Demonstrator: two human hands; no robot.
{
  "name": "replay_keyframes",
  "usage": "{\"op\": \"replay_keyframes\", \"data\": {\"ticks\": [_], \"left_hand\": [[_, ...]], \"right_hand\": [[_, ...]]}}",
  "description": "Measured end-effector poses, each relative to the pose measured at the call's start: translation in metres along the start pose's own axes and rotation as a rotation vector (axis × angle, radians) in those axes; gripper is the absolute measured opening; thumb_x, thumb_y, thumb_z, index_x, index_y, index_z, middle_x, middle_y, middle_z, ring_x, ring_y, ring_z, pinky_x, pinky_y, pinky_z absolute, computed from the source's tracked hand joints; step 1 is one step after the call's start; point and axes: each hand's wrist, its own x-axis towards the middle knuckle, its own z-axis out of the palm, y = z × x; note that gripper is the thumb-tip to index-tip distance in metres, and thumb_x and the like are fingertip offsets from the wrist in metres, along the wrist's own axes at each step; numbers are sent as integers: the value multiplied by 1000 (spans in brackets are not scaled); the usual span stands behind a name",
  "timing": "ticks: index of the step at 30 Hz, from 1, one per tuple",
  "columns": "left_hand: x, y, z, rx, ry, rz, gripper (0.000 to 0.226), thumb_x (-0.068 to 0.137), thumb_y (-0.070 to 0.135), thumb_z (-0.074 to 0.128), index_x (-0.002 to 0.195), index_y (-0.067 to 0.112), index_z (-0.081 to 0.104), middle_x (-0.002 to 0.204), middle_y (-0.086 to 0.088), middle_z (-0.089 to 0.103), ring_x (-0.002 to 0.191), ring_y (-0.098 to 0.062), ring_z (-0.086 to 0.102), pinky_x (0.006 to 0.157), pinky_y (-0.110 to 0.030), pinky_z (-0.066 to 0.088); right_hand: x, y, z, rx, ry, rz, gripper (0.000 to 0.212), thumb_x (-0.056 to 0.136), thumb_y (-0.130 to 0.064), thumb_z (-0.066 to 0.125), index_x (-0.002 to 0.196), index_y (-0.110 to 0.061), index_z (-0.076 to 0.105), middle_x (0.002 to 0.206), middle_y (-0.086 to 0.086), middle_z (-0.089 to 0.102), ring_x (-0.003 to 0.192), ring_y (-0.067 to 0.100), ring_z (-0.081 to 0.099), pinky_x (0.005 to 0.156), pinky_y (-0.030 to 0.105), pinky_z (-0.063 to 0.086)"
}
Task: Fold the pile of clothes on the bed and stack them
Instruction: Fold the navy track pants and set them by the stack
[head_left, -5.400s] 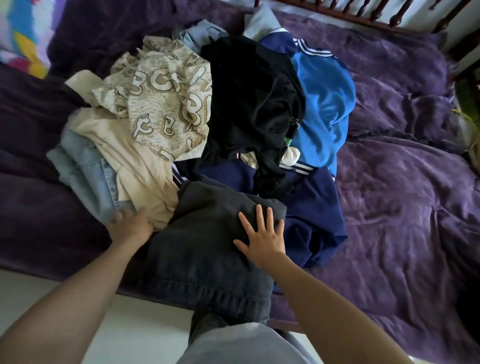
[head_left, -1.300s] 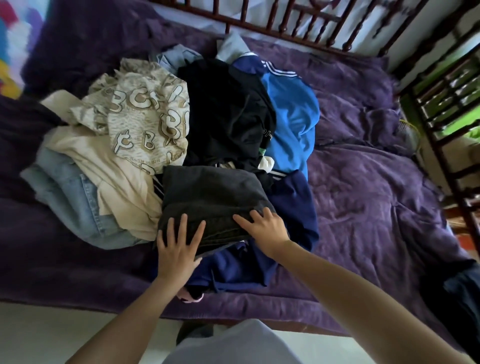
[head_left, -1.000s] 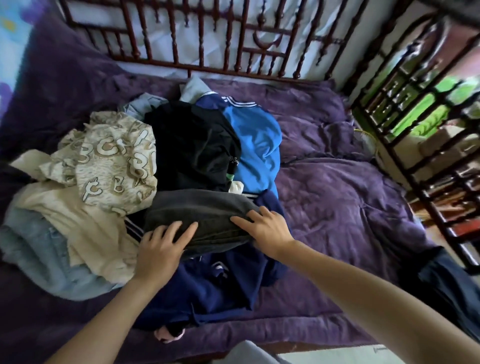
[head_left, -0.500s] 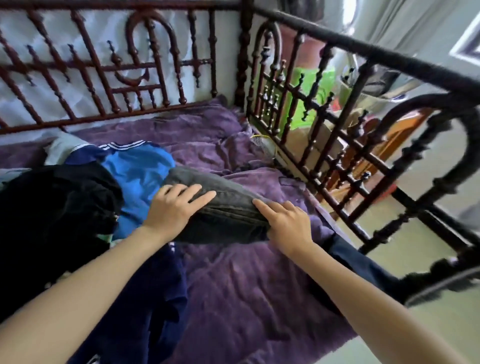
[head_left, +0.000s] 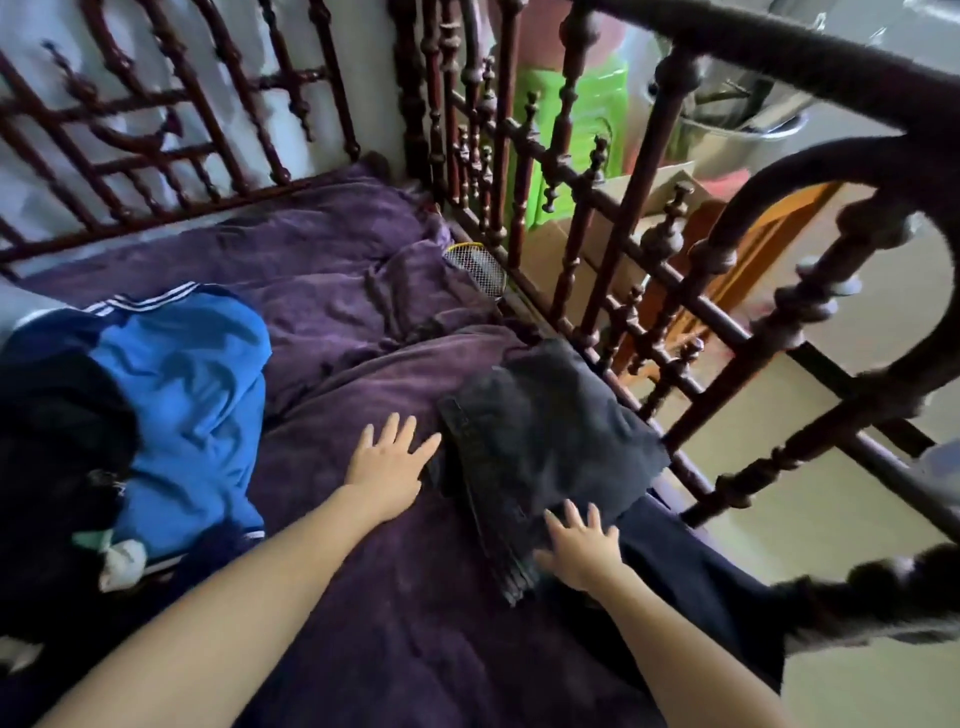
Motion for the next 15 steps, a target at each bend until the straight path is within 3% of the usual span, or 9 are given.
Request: {"op": "replay_keyframes", "data": {"ticks": [3,6,15], "left_hand": [[-25,-37,29,-43,-91,-143,64,98,36,36,150,29,-1,158,-9,1,145,-29,-1,115,-45,9],[-59,-64,58,-149,-167,-290,64,98,37,35,150,28,-1,158,-9,3,145,-29,1,115,-43,14],[-198,-125,118,-344,-133,-678,64,97,44,35,150,28,3,157,-5,9,144,-26,8,113,-39,21]], "right_hand": [[13,-8,-4,-65,54,14,54,93,-52,39,138,-22,39,144,11,30,130,37,30,104,43,29],[21,-30,-27,-116,106,-4,40,95,-40,39,127,-19,52,134,8,46,123,31,42,100,40,33],[4,-169,-49,-328,249,-488,35,97,-24,38,129,-12,47,136,11,45,127,30,38,100,39,32]]}}
